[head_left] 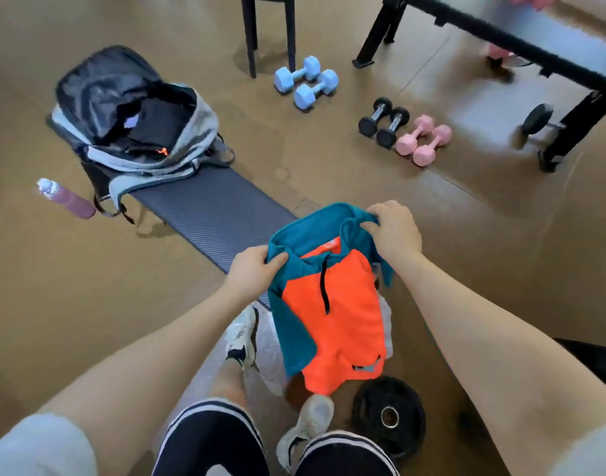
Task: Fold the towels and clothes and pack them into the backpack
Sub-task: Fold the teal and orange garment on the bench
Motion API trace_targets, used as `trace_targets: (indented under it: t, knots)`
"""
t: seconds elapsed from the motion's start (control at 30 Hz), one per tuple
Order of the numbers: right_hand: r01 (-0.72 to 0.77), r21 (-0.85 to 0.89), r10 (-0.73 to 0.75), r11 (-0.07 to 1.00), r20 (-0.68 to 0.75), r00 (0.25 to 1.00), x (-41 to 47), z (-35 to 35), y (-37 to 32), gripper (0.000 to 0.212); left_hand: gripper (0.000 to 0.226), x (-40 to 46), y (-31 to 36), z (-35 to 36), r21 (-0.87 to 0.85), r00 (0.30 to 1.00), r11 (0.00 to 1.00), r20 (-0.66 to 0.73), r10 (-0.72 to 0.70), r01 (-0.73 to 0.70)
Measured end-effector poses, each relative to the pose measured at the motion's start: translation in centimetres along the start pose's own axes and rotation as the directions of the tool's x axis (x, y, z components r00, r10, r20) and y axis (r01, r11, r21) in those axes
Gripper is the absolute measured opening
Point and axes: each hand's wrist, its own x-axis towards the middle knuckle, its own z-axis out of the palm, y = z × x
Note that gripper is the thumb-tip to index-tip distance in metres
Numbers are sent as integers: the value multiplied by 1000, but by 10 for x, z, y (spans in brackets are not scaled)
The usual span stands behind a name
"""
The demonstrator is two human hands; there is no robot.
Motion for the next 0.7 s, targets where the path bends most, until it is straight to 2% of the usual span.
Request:
trace_targets:
  t: [0.13, 0.2, 0.3, 0.5, 0.6, 0.7]
  knots:
    - [-34, 48, 28, 998, 115, 993, 67, 70, -45, 14, 27, 74, -55, -17, -43, 996, 996, -41, -85, 83]
    - [-107, 130, 82, 986, 181, 980, 102, 103, -70, 12, 26, 113, -81, -29, -54, 993, 991, -9, -121, 120]
    - [-155, 150, 117, 976, 238, 964, 148, 146, -100, 13, 24, 169, -117, -49, -133, 981, 973, 76, -177, 186]
    - [-106, 42, 88, 994, 303, 949, 238, 225, -145, 17, 23, 268, -178, -81, -164, 950, 940, 145, -278, 300]
    - [-72, 10, 64, 997, 347, 936, 280, 261, -174, 20, 22, 308, -206, -94, -209, 939, 917, 115, -323, 341]
    - [-6, 32, -7, 999, 380, 925, 314, 299, -201, 14, 26, 338, -236, -106, -209, 919, 896, 56, -390, 392]
